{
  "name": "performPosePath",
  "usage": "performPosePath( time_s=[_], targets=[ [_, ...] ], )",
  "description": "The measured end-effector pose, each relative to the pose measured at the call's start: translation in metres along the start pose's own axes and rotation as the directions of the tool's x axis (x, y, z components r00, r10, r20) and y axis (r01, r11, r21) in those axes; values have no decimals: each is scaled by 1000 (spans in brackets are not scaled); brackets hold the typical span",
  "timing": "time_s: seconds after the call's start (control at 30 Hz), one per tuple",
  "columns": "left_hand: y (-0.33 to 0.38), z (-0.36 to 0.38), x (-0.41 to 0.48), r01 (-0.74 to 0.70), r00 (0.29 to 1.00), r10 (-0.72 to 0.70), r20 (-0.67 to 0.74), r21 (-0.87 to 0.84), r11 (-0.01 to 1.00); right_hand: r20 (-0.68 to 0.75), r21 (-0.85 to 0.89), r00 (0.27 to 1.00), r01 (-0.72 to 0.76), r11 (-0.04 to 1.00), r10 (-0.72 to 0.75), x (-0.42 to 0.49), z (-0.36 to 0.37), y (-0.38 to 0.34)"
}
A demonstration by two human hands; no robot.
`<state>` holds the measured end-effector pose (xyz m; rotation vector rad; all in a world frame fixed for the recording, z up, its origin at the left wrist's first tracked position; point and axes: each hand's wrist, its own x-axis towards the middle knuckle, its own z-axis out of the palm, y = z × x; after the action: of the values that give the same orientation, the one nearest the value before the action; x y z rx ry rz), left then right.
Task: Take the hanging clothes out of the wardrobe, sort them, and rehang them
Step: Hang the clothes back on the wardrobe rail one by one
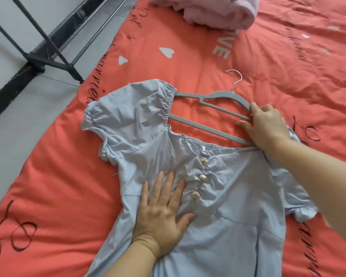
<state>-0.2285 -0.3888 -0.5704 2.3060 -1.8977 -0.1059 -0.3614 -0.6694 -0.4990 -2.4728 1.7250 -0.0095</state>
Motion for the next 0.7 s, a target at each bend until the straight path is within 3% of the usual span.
performPosePath(
  time_s=[0.13,0.27,0.37,0.5,0.6,0.7],
  targets=[
    [-1,2,2,5,1000,-5,-13,6,1000,-157,169,987,53,984,-26,-13,-13,5],
    [-1,1,2,-4,1000,5,22,-46,999,-340,129,937,124,984,-74,-36,-48,4],
    [-1,-6,5,22,991,-20,135,-14,1000,-447,104,893,111,988,-53,-66,-90,-4],
    [15,-70,4,48,990,-50,131,22,999,-521,114,853,117,987,-41,-123,-143,-24],
    [14,-145,-15,-47,989,26,-144,-142,989,-562,177,826,159,971,-32,-164,-191,-45],
    [4,-242,-31,-205,872,89,-481,-195,959,-627,178,775,242,954,-80,-206,-249,-73]
  ],
)
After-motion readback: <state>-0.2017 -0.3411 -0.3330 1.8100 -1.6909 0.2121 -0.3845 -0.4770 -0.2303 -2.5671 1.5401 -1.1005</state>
